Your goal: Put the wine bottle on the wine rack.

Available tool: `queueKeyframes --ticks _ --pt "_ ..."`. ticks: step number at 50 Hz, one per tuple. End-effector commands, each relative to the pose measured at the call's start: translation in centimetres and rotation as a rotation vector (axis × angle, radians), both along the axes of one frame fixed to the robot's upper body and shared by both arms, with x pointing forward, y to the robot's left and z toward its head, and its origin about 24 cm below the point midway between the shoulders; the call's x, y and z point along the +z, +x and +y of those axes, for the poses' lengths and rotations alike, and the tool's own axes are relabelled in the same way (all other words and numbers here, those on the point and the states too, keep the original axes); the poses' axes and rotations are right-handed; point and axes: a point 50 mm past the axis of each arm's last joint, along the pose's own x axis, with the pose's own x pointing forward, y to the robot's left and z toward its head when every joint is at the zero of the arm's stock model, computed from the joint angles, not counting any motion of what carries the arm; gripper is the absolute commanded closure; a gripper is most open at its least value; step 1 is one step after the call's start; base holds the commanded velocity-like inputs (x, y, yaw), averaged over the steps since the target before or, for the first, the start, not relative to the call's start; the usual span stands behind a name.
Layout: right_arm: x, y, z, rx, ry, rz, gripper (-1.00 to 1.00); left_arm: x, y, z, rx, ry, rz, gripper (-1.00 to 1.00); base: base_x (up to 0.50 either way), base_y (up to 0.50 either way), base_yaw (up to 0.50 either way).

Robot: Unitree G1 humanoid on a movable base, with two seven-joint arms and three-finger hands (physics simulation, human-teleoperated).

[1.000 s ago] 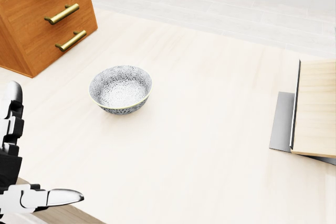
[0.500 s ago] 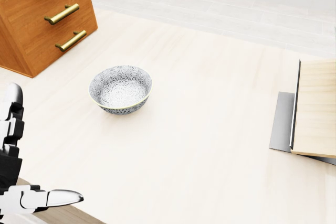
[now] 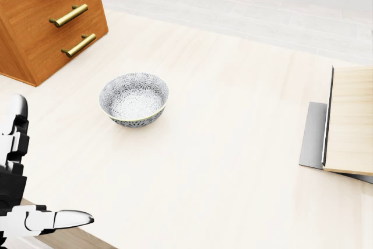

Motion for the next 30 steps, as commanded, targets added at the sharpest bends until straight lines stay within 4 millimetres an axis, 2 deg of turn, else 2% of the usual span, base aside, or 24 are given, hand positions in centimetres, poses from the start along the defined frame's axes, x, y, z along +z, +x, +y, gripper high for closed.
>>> queueKeyframes --ticks 1,17,30 --pt "0.5 -1.1 -0.7 -0.02 -0.016 -0.002 -1.0 0.1 0.0 0.0 -0.001 0.0 -0.003 -1.0 0.0 0.0 0.0" --pt "3.6 -2.0 -1.3 -0.017 -0.087 -0.07 -1.0 -0.5 0.2 -0.1 -0.004 -0.002 0.023 -1.0 0.0 0.0 0.0" --pt "9.0 -3.3 -1.5 0.0 -0.226 -0.201 -1.0 -0.3 0.2 -0.1 -0.004 -0.004 0.014 -1.0 0.0 0.0 0.0"
